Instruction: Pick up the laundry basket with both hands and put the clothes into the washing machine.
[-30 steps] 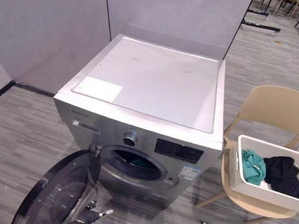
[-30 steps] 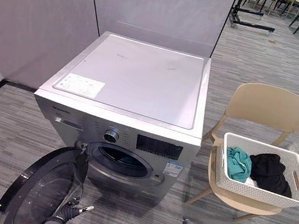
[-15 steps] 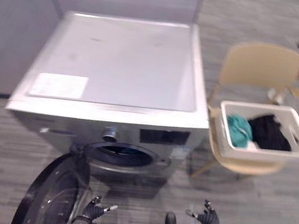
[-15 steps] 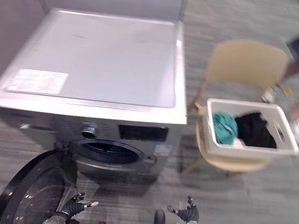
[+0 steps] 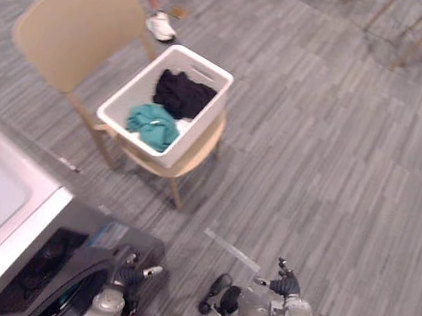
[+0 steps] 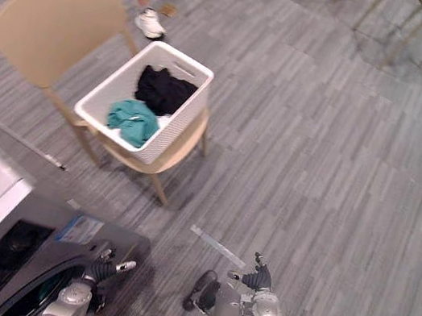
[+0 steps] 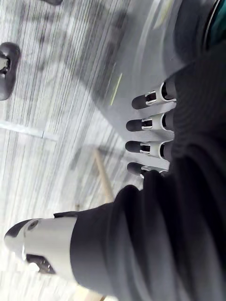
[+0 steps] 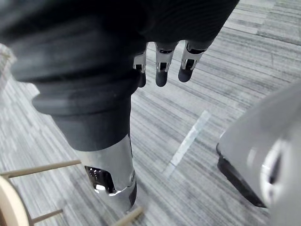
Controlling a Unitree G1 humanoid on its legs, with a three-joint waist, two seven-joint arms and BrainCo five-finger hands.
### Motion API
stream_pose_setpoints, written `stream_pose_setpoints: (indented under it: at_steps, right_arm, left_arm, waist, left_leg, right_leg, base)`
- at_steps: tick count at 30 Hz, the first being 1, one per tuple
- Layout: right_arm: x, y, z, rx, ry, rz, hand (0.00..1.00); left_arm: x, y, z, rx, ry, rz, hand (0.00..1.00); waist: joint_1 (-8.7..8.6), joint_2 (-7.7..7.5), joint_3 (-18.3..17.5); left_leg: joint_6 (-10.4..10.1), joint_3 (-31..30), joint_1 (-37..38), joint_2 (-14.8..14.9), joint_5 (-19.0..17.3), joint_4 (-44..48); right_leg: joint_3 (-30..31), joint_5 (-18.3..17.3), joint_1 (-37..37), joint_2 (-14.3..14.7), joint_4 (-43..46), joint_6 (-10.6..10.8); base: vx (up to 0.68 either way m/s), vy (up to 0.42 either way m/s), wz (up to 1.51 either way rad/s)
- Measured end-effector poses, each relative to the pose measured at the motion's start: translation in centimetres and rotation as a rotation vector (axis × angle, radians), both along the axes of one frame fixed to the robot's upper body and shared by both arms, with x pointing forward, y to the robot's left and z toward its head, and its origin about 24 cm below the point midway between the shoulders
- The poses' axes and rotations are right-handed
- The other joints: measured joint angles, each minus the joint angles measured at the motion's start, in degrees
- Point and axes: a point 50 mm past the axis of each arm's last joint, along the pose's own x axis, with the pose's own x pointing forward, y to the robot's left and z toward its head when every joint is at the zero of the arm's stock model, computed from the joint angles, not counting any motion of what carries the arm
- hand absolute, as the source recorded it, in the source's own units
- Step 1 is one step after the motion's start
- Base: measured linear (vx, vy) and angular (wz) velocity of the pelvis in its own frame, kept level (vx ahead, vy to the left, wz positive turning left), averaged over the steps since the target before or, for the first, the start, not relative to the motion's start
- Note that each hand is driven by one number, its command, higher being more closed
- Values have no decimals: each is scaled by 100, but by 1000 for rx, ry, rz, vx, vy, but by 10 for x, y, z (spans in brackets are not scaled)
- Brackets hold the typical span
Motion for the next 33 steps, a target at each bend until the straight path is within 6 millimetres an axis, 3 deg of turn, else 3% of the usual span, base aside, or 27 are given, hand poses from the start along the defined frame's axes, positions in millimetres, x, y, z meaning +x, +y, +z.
stream_pose_setpoints:
  at_steps: [1,2,4,6,7,8,9,10,12,14,15,16,17,18,20,21,22,23,24,25,26,27,28,29,30,31,33]
  right_arm:
    - [6,3,3,1,-16,11,0]
    - [9,2,4,-1,-24,9,0]
    - [8,0,2,4,-13,-7,0]
    - [9,-5,3,11,-16,-40,0]
    - [12,-6,4,19,-25,-55,0]
    - [14,-5,5,22,-31,-56,0]
    - [18,-4,7,23,-38,-51,0]
    - [20,-1,7,28,-42,-45,0]
    - [26,8,9,49,-54,-35,0]
    - [27,15,9,70,-55,-36,0]
    - [26,16,8,71,-47,-32,0]
    - [25,17,7,69,-45,-25,0]
    - [26,18,8,65,-52,-13,0]
    - [27,18,9,64,-57,-8,0]
    - [28,16,10,50,-65,6,0]
    - [27,14,11,41,-68,8,0]
    - [25,10,11,30,-71,14,0]
    - [19,6,8,20,-57,10,0]
    - [14,4,5,16,-41,1,0]
    - [-3,2,-2,23,-4,-29,0]
    - [0,-7,-1,3,3,-43,0]
    - [2,-6,0,5,-8,-46,0]
    - [7,-4,5,10,-40,-41,0]
    - [9,-3,7,11,-61,-40,0]
    - [10,-3,11,9,-92,-46,0]
    - [6,1,9,20,-88,-49,0]
    - [7,5,9,29,-98,-47,0]
  left_arm:
    - [-1,-3,0,-9,0,0,0]
    - [0,-7,0,-15,-4,-13,0]
    - [3,-13,2,-24,-20,-32,0]
    - [10,-16,6,-31,-55,-36,0]
    - [12,-19,8,-40,-71,-36,0]
    - [14,-19,9,-42,-79,-35,0]
    - [15,-18,10,-37,-88,-36,0]
    - [15,-18,10,-35,-89,-39,0]
    - [21,-18,13,-34,-103,-44,0]
    - [15,-22,9,-36,-77,-66,0]
    - [13,-25,8,-36,-69,-82,0]
    - [14,-27,8,-35,-72,-93,0]
    - [19,-25,11,-26,-86,-104,0]
    - [21,-24,12,-22,-93,-105,0]
    - [22,-24,13,-21,-96,-106,0]
    - [24,-28,13,-32,-98,-106,0]
    - [29,-34,15,-44,-108,-108,0]
    - [35,-39,17,-51,-121,-116,0]
    - [39,-41,19,-48,-129,-125,0]
    - [42,-48,20,-47,-134,-169,0]
    - [44,-63,21,-84,-133,-157,0]
    - [44,-65,21,-90,-133,-153,0]
    - [41,-69,20,-102,-129,-151,0]
    - [41,-69,19,-103,-126,-154,0]
    - [40,-70,19,-105,-125,-151,0]
    - [33,-65,17,-94,-116,-146,0]
    - [24,-58,13,-70,-105,-139,0]
  waist:
    - [52,-41,69]
    - [104,-152,142]
    - [223,-225,181]
    - [304,-247,196]
    - [311,-257,203]
    - [326,-279,214]
    - [453,-351,198]
    - [487,-415,156]
    - [477,-458,166]
    - [534,-480,180]
    - [552,-447,191]
    - [539,-441,186]
    - [507,-438,185]
    - [489,-431,189]
    - [437,-343,222]
    - [443,-218,239]
    - [426,-197,232]
    - [382,-251,188]
    - [285,-275,173]
    - [240,-419,180]
    - [457,4,200]
    - [487,-16,171]
    - [446,44,133]
    - [441,56,124]
    - [486,61,99]
    - [612,-86,-80]
    - [696,-262,-300]
  left_leg:
    - [-10,-997,-554,-154,-50,744]
    - [-67,-1810,-946,-624,-46,869]
    - [-77,-2460,-1450,-1154,-41,472]
    - [-108,-2573,-1954,-1427,-10,-423]
    - [-340,-2667,-2233,-1700,221,-1530]
    - [-263,-2716,-2261,-1823,635,-2008]
    - [24,-2822,-2129,-2056,1361,-2409]
    - [259,-2838,-2124,-2134,1338,-2418]
    - [606,-2884,-2018,-2145,1112,-2051]
    - [616,-2886,-1424,-2250,1106,-2315]
    - [677,-3013,-796,-2346,1068,-2708]
    - [705,-3213,-342,-2402,1050,-3002]
    - [705,-3530,2,-2403,1051,-3225]
    - [705,-3683,89,-2383,1050,-3270]
    - [705,-4249,260,-2214,1050,-3311]
    - [702,-4591,244,-2125,1049,-3271]
    - [684,-5022,93,-2108,1038,-3093]
    - [535,-5470,-103,-2179,960,-2831]
    - [326,-5792,-234,-2260,849,-2639]
    - [-340,-6234,-239,-2500,401,-2318]
    - [-469,-6424,-323,-2184,297,-2165]
    - [-550,-6439,-387,-2164,342,-2252]
    - [-688,-6688,-546,-2182,425,-2495]
    - [-733,-6750,-632,-2211,497,-2615]
    - [-614,-6701,-841,-2284,935,-2932]
    - [-488,-6411,-930,-2274,1099,-3036]
    - [-451,-5896,-1062,-2218,1447,-3390]
  right_leg:
    - [259,4,287,186,-232,-32]
    - [491,8,595,208,-432,-33]
    - [785,89,1124,260,-917,105]
    - [974,181,1523,281,-1403,259]
    - [1051,281,1834,277,-1817,437]
    - [1082,323,1977,272,-2005,531]
    - [1248,401,2167,202,-2229,664]
    - [1318,397,2172,126,-2234,704]
    - [1378,334,1989,-128,-1385,880]
    - [1258,630,1586,-501,349,941]
    - [1074,587,1234,-869,1760,767]
    - [839,431,1081,-1107,2488,599]
    - [575,258,886,-1187,2707,574]
    - [493,163,787,-1145,2630,572]
    - [657,-62,342,-784,1716,561]
    - [990,-19,94,-470,1011,610]
    - [1652,196,-202,-201,235,797]
    - [2498,679,-273,-2,-773,1035]
    - [3081,1094,-154,-16,-1554,1193]
    - [3580,2157,137,-371,-2240,1323]
    - [3356,2177,171,-98,-1904,1135]
    - [3238,1950,235,-154,-1801,1125]
    - [2716,1803,442,-215,-1750,1001]
    - [2505,1766,544,-242,-1758,959]
    - [2087,1647,802,-249,-1771,939]
    - [1764,1443,980,-253,-1847,927]
    - [1254,1345,1114,-442,-2080,940]
  base:
    - [369,-97,-117]
    - [369,-59,-117]
    - [433,-6,-82]
    - [504,33,-47]
    - [367,54,-21]
    - [474,94,-47]
    - [386,108,-52]
    - [626,222,-39]
    - [588,247,-5]
    - [505,195,2]
    - [504,133,40]
    - [698,93,89]
    - [499,-1,96]
    - [561,-58,107]
    - [384,-116,100]
    - [395,-198,126]
    - [484,-298,176]
    - [415,-301,207]
    - [494,-396,288]
    - [436,-327,230]
    - [402,-300,194]
    - [259,-247,135]
    - [184,-227,147]
    - [200,-243,192]
    - [164,-190,184]
    - [154,-208,177]
    - [118,-129,159]
